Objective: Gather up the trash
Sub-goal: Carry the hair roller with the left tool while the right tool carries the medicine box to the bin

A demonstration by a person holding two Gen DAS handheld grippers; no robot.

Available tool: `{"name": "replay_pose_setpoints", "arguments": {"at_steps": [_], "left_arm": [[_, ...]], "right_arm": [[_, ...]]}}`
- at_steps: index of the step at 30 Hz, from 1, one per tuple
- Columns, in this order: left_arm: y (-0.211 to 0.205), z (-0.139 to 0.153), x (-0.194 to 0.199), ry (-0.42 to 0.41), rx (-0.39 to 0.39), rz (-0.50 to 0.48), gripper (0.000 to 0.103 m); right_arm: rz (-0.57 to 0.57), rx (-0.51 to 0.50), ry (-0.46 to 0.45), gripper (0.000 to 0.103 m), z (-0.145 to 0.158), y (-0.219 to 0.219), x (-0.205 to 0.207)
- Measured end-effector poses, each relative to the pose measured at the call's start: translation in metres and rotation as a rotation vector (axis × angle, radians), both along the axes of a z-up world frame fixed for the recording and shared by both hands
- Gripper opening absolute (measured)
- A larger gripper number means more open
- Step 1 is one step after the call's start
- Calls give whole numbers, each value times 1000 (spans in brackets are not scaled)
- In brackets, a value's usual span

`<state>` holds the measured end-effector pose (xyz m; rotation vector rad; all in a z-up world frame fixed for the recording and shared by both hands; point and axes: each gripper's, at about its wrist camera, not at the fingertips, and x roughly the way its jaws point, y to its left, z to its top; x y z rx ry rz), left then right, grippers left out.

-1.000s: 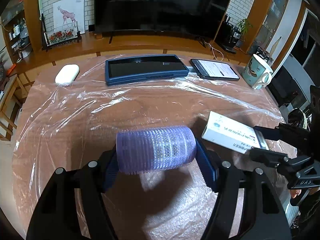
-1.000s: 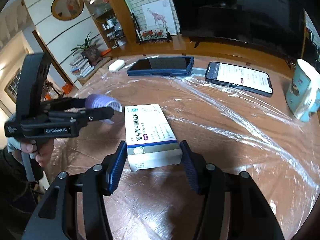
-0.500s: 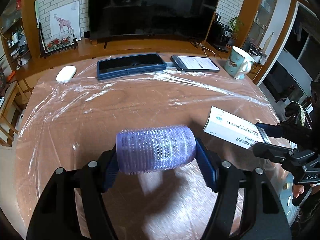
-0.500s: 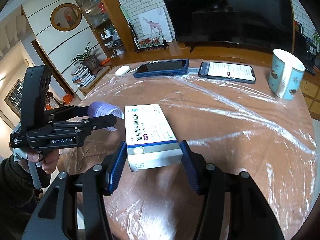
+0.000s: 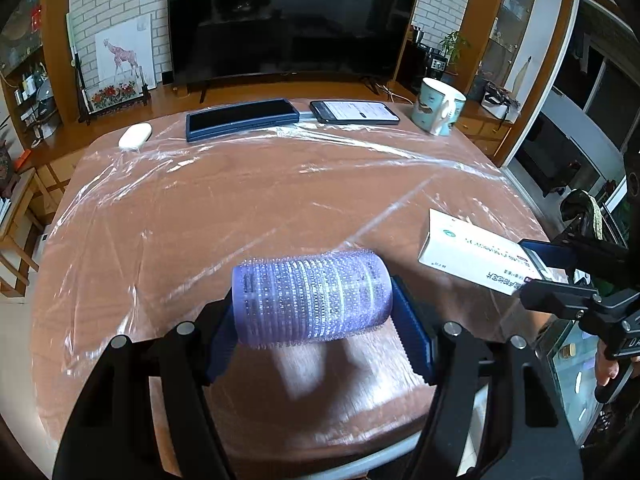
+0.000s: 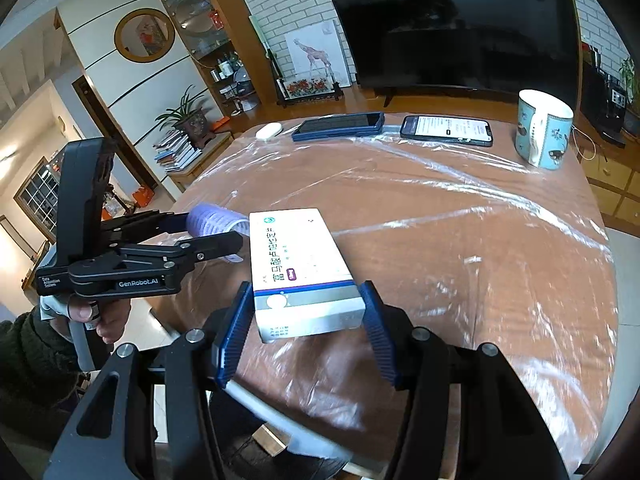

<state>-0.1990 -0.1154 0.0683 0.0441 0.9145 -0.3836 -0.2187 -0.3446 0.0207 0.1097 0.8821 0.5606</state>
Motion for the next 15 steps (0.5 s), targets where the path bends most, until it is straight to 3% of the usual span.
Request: {"name": "replay_pose_setpoints", "arguments": {"at_steps": [15], "left_arm": [[0, -1, -57, 10, 14, -4, 69]], "right_arm": [[59, -11, 10, 53, 1, -6, -62]]}}
